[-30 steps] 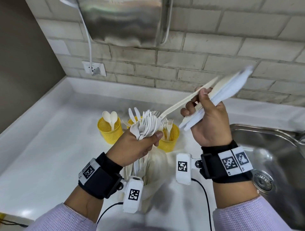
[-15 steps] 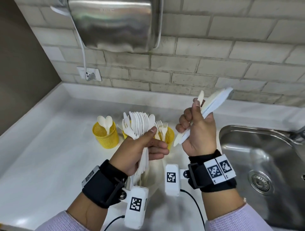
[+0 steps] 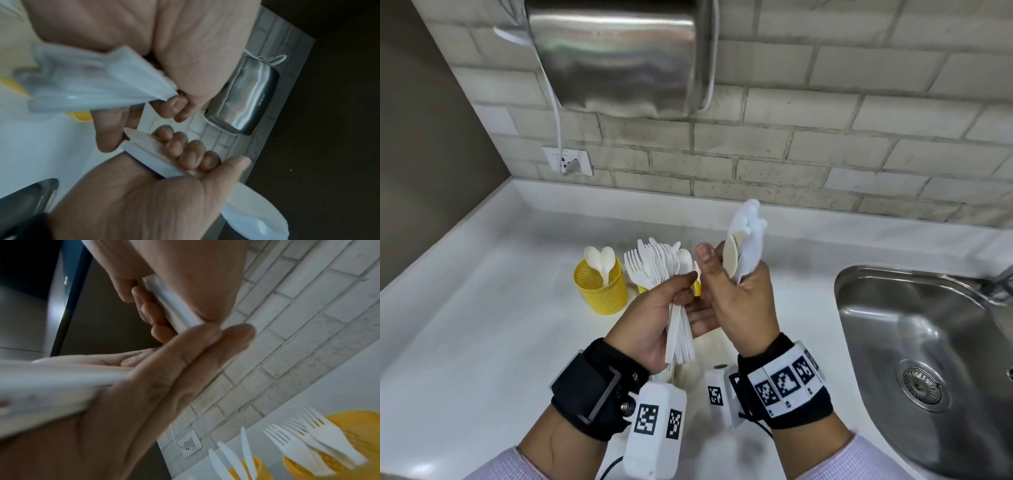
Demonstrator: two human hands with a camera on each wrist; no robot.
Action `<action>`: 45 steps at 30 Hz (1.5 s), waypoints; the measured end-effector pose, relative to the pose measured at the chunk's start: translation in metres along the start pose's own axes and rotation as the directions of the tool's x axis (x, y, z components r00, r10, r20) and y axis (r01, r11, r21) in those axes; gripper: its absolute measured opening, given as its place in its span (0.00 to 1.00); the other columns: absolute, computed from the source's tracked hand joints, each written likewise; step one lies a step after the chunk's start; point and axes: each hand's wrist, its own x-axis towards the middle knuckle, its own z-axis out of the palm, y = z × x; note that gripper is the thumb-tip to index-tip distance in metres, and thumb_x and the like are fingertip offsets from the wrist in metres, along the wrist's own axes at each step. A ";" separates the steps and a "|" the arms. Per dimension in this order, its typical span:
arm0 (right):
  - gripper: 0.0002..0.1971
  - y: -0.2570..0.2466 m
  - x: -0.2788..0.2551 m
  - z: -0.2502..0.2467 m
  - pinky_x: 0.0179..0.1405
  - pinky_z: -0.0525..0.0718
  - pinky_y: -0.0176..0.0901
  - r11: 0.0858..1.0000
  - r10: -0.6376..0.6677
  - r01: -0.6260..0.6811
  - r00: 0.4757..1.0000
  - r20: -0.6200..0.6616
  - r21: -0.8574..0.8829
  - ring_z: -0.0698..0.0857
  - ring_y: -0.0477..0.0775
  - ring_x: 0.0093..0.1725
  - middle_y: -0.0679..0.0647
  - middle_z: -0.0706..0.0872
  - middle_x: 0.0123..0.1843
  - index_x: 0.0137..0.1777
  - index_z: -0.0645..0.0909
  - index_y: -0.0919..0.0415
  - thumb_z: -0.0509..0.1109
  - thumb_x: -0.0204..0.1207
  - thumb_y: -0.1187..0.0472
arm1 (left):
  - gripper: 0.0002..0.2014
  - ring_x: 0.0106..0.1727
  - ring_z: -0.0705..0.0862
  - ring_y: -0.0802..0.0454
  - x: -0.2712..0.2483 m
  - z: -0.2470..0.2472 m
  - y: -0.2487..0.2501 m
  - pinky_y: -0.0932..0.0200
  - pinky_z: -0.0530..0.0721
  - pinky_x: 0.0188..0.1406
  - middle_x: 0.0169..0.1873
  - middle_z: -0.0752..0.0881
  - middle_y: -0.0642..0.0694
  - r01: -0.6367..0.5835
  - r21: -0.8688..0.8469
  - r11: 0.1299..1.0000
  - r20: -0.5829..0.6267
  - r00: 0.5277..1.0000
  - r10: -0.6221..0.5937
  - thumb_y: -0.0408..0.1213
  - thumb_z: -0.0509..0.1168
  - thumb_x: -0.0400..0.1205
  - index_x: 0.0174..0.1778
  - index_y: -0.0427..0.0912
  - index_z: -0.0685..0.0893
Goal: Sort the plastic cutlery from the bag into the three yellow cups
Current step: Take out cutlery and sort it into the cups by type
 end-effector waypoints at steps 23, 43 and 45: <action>0.15 0.018 0.018 0.035 0.35 0.81 0.39 0.931 -0.060 -0.076 0.933 -0.356 -0.356 0.87 0.48 0.34 0.53 0.87 0.29 0.33 0.82 0.68 0.69 0.82 0.65 | 0.10 0.54 0.92 0.34 -0.019 -0.072 0.060 0.42 0.89 0.59 0.50 0.92 0.29 -0.152 0.226 0.962 -0.097 0.979 0.178 0.38 0.65 0.88 0.51 0.34 0.85; 0.34 0.105 0.061 0.098 0.35 0.81 0.48 0.465 0.178 -0.330 0.944 -0.278 -0.822 0.85 0.63 0.33 0.56 0.85 0.28 0.25 0.75 0.58 0.59 0.82 0.30 | 0.26 0.18 0.59 0.52 -0.038 -0.142 0.092 0.62 0.64 0.20 0.21 0.60 0.47 -0.171 0.430 0.887 -0.054 0.975 0.215 0.39 0.68 0.86 0.23 0.48 0.66; 0.33 0.110 0.060 0.104 0.40 0.81 0.49 0.335 0.199 -0.319 0.944 -0.264 -0.886 0.86 0.66 0.39 0.60 0.88 0.36 0.29 0.75 0.57 0.57 0.82 0.29 | 0.26 0.18 0.59 0.52 -0.039 -0.142 0.093 0.62 0.63 0.21 0.21 0.60 0.47 -0.170 0.430 0.887 -0.050 0.976 0.211 0.40 0.67 0.86 0.22 0.48 0.67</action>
